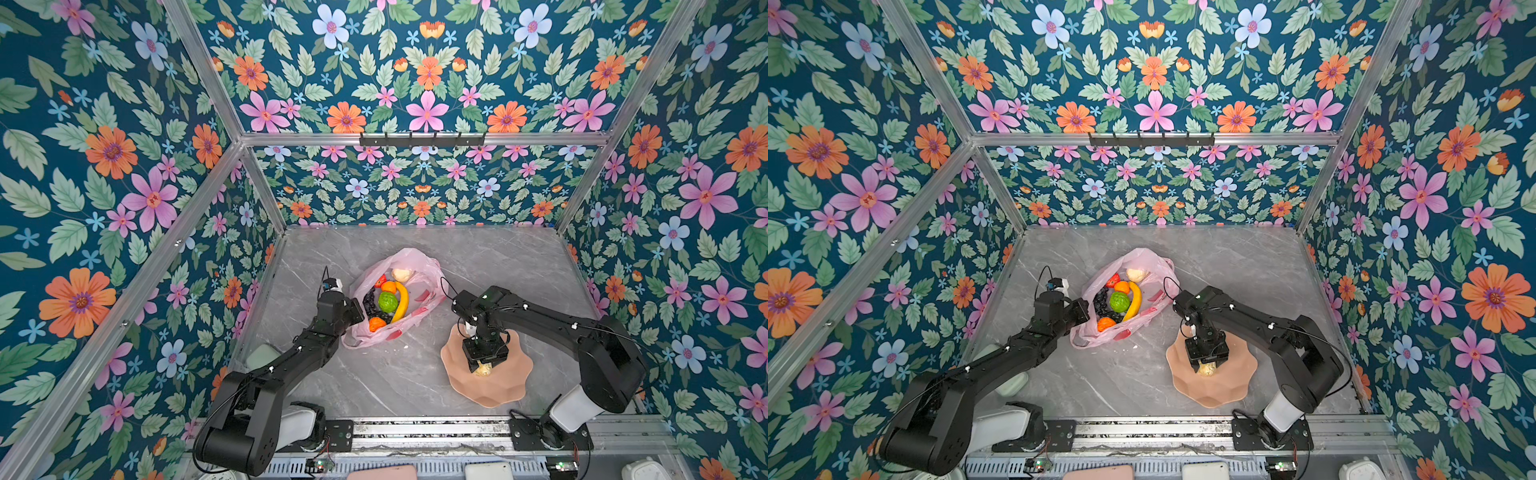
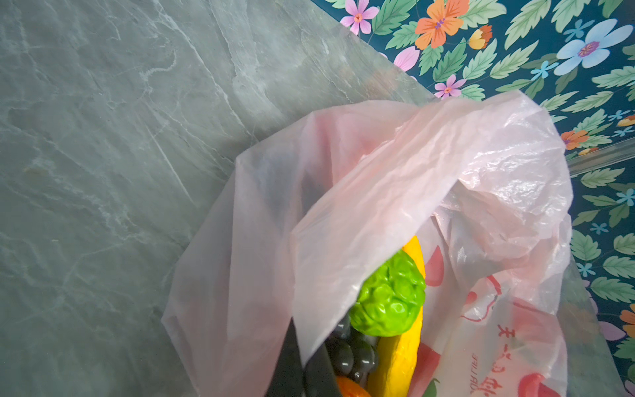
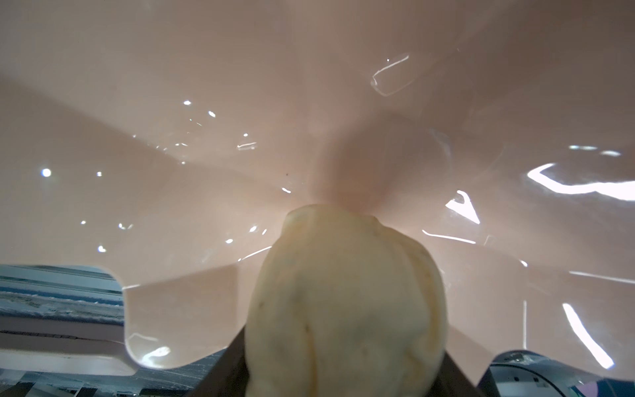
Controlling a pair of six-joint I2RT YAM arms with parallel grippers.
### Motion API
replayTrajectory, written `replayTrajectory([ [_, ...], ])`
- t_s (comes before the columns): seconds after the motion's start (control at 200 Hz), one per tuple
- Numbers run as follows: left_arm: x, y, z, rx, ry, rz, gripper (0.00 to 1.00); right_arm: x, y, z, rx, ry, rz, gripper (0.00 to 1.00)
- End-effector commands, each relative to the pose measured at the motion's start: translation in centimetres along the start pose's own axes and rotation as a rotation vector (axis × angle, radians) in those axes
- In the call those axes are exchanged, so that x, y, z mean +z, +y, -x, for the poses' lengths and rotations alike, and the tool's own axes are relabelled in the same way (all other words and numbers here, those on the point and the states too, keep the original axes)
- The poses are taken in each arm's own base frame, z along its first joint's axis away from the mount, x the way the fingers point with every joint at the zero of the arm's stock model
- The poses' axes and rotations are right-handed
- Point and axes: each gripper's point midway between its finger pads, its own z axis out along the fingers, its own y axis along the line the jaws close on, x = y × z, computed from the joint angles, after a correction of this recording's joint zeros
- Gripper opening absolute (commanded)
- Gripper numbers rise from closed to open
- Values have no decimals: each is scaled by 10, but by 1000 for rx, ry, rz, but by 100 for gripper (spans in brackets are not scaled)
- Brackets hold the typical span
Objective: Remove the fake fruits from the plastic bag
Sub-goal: 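Lower the pale fruit into the peach bowl and open the right gripper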
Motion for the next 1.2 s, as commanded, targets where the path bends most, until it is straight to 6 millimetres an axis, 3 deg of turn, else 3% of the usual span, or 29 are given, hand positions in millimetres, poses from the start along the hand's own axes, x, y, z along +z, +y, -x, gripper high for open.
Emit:
replayTrajectory([
  [0.0,0,0,2,11,-14,-2,0,5,-1,-5,15,30,-2,52],
  [0.525,1,1,1,9,-11,0,0,16,-8,-11,29,71,-35,66],
  [1.195,1,1,1,9,-13,0,0,-7,-16,3,16,0,-92,72],
])
